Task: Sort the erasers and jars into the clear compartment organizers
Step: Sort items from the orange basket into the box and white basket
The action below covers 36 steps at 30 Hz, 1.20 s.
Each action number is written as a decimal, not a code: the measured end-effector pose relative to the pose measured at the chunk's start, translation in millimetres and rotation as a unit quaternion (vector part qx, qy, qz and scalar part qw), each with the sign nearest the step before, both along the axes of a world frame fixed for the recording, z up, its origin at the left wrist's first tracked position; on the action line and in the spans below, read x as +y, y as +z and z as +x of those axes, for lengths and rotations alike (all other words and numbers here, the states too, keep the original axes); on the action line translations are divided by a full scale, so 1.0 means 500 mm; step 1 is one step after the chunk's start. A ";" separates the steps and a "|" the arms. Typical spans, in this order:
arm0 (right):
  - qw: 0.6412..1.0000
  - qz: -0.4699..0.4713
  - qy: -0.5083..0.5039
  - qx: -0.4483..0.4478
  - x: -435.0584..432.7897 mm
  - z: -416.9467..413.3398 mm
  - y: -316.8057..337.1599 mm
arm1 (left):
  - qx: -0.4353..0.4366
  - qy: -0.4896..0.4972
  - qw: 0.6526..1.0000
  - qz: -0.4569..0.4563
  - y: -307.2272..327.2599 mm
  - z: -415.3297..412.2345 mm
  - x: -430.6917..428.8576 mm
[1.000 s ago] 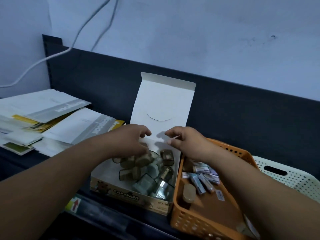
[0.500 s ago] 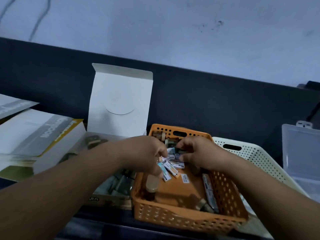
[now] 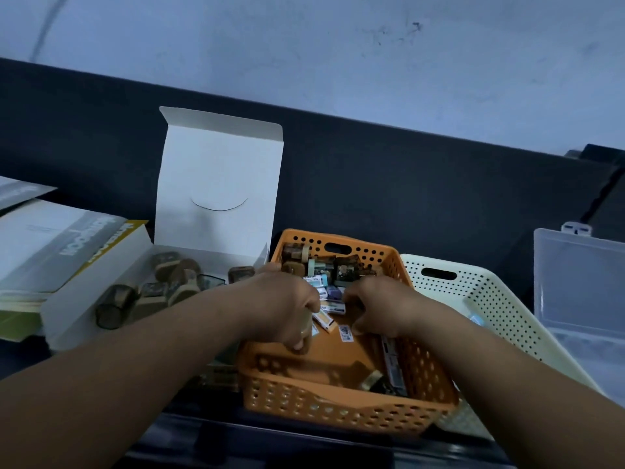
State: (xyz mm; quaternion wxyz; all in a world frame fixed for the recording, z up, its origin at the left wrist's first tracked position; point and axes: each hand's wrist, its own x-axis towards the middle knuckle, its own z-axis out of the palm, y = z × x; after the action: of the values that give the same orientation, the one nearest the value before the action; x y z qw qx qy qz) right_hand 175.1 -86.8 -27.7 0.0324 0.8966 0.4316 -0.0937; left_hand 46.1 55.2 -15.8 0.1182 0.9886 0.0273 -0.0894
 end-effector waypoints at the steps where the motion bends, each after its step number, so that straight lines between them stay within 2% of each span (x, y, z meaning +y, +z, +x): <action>1: 1.000 0.012 0.000 0.010 -0.002 -0.002 0.000 | -0.024 -0.002 0.999 -0.022 -0.001 0.001 -0.002; 4: 1.000 -0.006 0.004 -0.002 -0.007 0.000 -0.005 | -0.068 0.007 0.994 -0.086 -0.004 0.004 -0.009; 8: 0.998 -0.037 0.026 -0.031 -0.001 -0.004 -0.021 | -0.079 0.031 0.985 -0.153 -0.002 0.007 -0.005; 12: 0.999 -0.029 0.022 0.027 -0.001 -0.007 -0.013 | -0.086 0.060 0.976 -0.193 0.004 0.004 0.012; 16: 0.982 0.125 -0.013 0.144 0.001 -0.019 0.035 | -0.104 0.099 0.960 -0.242 0.018 -0.009 0.036; 20: 0.956 0.243 0.017 0.163 0.042 -0.047 0.086 | -0.148 0.143 0.939 -0.275 0.046 -0.043 0.086; 23: 0.938 0.286 0.050 0.190 0.096 -0.073 0.106 | -0.190 0.162 0.939 -0.237 0.069 -0.086 0.130; 27: 0.935 0.283 0.093 0.194 0.172 -0.109 0.108 | -0.211 0.214 0.937 -0.176 0.082 -0.144 0.193; 32: 0.954 0.226 0.141 0.137 0.246 -0.135 0.086 | -0.157 0.242 0.951 -0.114 0.063 -0.191 0.238; 36: 0.962 0.206 0.130 0.125 0.267 -0.138 0.072 | -0.134 0.254 0.951 -0.110 0.043 -0.198 0.245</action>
State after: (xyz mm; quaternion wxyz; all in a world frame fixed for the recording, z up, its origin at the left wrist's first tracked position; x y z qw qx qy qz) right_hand 106.1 46.5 8.5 -0.1957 0.8012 0.5549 -0.1092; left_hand -53.0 177.6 6.0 0.2471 0.9327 0.2517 0.0748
